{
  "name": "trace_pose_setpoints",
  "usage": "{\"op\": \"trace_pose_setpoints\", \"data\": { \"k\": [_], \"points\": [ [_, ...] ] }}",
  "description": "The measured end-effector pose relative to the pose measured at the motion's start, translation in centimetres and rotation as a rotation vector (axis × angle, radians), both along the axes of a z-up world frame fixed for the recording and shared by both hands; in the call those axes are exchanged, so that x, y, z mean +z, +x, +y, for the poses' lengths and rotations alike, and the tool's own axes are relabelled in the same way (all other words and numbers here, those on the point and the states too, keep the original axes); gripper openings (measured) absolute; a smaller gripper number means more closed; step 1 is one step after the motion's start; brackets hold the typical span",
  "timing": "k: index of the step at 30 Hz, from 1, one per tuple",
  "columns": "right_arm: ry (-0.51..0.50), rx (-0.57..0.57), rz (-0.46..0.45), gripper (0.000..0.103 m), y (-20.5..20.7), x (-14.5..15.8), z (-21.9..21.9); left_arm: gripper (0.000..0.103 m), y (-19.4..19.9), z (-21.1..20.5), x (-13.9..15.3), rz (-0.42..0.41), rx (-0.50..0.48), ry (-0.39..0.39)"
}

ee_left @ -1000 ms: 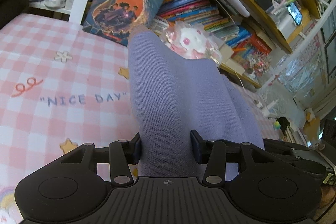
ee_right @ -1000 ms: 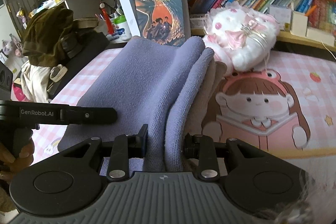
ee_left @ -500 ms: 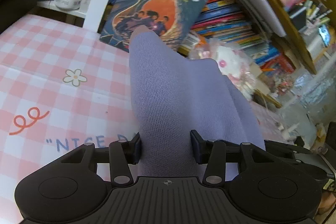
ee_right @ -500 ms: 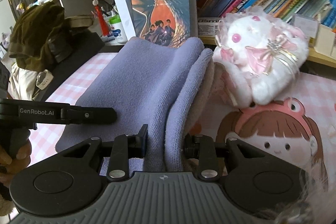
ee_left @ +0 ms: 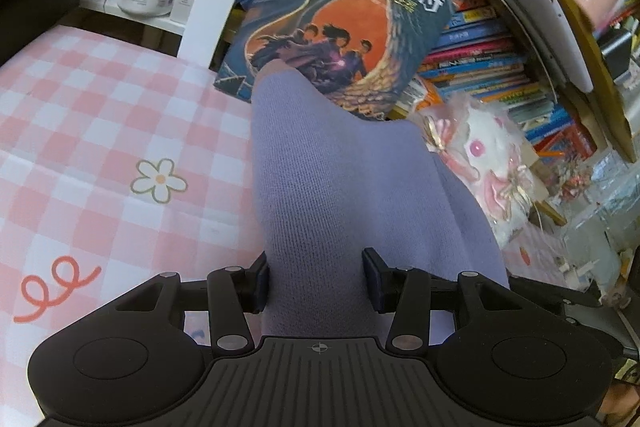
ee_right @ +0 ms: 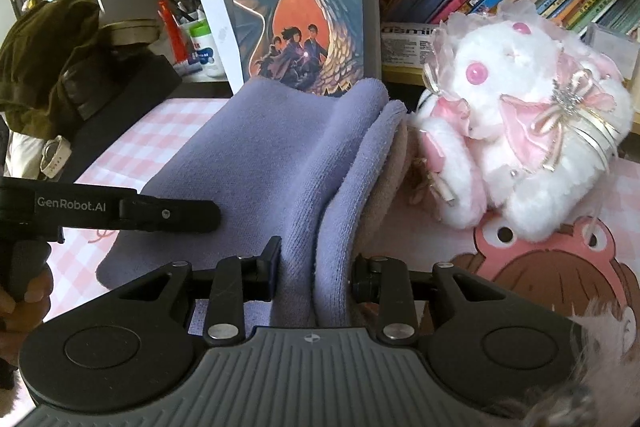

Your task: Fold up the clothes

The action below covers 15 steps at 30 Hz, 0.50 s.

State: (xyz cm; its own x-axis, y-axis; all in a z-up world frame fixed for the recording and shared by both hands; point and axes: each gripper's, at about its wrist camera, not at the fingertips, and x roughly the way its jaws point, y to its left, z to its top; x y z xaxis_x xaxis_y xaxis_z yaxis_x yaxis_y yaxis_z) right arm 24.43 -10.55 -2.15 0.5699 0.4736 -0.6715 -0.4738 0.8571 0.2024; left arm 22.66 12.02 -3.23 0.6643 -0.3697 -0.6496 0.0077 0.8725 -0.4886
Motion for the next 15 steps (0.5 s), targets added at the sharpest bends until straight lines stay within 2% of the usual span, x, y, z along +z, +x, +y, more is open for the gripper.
{"op": "trace_pose_setpoints", "data": {
  "k": [9,12,14,15],
  "points": [
    [0.019,-0.049,0.025,0.037,0.8,-0.8,0.1,0.051,0.4,0.1,-0.5,0.008,0.006,0.010],
    [0.004,-0.063,0.013,0.045,0.6,-0.7,0.2,0.052,0.1,-0.3,-0.1,-0.001,0.008,0.044],
    [-0.011,-0.079,0.000,0.057,0.3,-0.4,0.1,0.053,-0.3,-0.6,0.4,-0.012,0.009,0.082],
    [-0.016,-0.088,-0.007,0.060,0.2,-0.2,0.0,0.053,-0.7,-0.7,0.6,-0.022,0.009,0.101]
  ]
}}
